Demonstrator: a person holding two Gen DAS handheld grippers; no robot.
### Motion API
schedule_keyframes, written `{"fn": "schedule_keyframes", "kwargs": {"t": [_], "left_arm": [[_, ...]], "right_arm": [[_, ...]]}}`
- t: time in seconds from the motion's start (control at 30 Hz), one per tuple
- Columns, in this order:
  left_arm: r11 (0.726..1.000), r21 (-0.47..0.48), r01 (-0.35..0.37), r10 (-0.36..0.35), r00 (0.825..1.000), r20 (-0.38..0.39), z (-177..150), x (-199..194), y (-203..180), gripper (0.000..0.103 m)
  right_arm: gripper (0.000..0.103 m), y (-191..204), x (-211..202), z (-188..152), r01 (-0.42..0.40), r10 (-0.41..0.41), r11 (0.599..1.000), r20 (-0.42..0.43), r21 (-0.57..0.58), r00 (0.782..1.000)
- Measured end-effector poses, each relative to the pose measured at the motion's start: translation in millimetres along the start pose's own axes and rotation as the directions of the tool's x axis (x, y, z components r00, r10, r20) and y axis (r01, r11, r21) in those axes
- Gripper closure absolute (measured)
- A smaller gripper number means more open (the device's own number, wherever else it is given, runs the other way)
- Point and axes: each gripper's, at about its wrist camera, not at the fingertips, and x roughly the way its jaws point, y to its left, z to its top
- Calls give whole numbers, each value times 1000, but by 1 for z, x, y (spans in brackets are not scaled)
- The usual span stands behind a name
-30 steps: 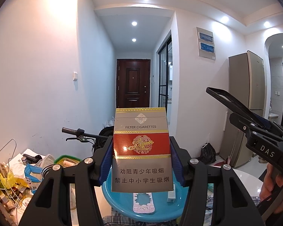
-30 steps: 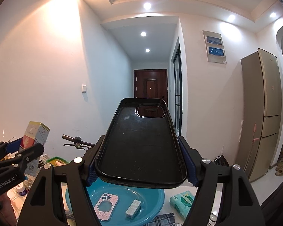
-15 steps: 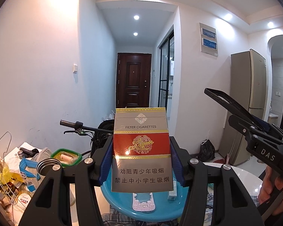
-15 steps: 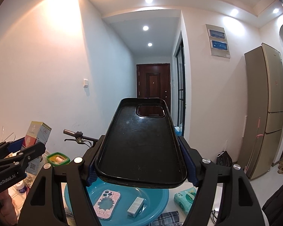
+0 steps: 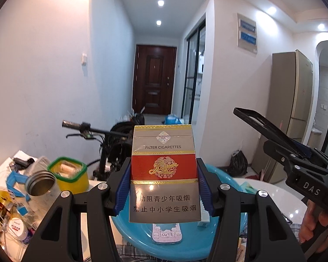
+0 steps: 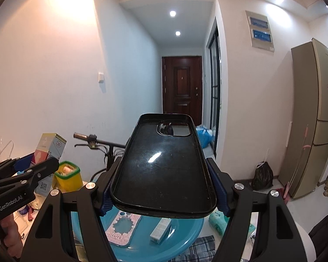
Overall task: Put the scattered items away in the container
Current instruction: 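Lower the cigarette pack into the basin and open the left tool while the right tool holds the phone case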
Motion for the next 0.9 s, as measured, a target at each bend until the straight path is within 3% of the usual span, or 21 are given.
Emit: {"fn": "schedule_keyframes", "kwargs": {"t": [0.17, 0.33, 0.47, 0.7, 0.9], "left_arm": [[1000, -4, -11, 11, 995, -101, -16, 39, 6, 46], [999, -46, 17, -28, 972, -234, -36, 80, 18, 46], [998, -66, -2, -19, 948, -316, -54, 108, 29, 46], [997, -77, -15, -17, 917, -398, -73, 138, 38, 46], [999, -51, 1, -23, 905, -425, -78, 142, 30, 46]], "right_arm": [[32, -3, 27, -15, -16, 16, 1000, -88, 3, 996], [32, -7, 49, -29, -26, 27, 1000, -163, 10, 986], [32, -8, 62, -42, -21, 23, 1000, -214, 12, 977], [32, -15, 85, -60, -19, 24, 1000, -291, 21, 956], [32, -21, 97, -67, -21, 31, 999, -332, 33, 943]]}}
